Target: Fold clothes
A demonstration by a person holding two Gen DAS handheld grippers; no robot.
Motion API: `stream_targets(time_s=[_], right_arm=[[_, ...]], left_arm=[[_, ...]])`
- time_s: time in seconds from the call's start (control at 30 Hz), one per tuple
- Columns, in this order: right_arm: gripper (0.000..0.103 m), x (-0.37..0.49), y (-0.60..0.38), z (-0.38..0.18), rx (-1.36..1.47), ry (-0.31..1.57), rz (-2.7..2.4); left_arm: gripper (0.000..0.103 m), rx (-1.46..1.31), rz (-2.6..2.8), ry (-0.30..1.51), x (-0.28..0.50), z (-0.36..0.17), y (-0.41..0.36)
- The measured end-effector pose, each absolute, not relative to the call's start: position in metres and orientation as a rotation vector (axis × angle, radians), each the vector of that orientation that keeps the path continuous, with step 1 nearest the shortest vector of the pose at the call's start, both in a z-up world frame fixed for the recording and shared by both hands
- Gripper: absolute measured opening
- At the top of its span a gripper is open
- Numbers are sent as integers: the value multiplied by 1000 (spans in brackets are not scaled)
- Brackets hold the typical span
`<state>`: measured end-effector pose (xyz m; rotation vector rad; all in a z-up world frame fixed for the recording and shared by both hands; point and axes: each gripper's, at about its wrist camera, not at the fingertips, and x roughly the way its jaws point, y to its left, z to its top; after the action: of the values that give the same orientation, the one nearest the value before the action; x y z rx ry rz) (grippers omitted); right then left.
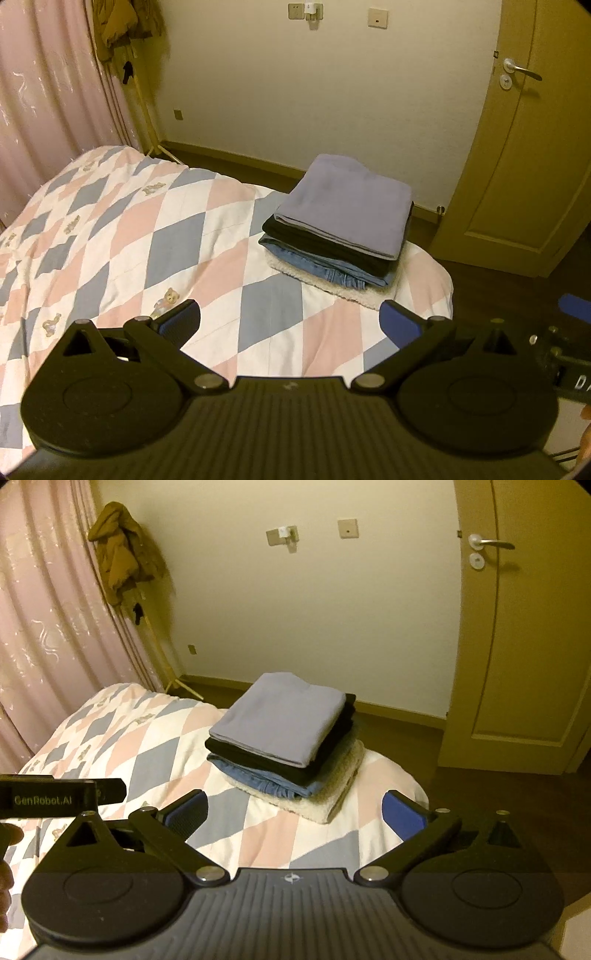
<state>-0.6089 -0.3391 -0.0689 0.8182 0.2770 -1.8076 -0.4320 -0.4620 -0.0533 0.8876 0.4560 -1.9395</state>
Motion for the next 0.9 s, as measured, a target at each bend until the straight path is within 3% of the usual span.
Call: stream_targets(time_s=[0.43, 0.9], right_arm=[[103, -586, -330, -70, 872, 379, -1899], [103, -576, -343, -89, 923, 463, -1883]], left_arm=[[102, 812, -1927, 480, -397, -58, -414], [102, 892, -1863, 501, -382, -81, -417]])
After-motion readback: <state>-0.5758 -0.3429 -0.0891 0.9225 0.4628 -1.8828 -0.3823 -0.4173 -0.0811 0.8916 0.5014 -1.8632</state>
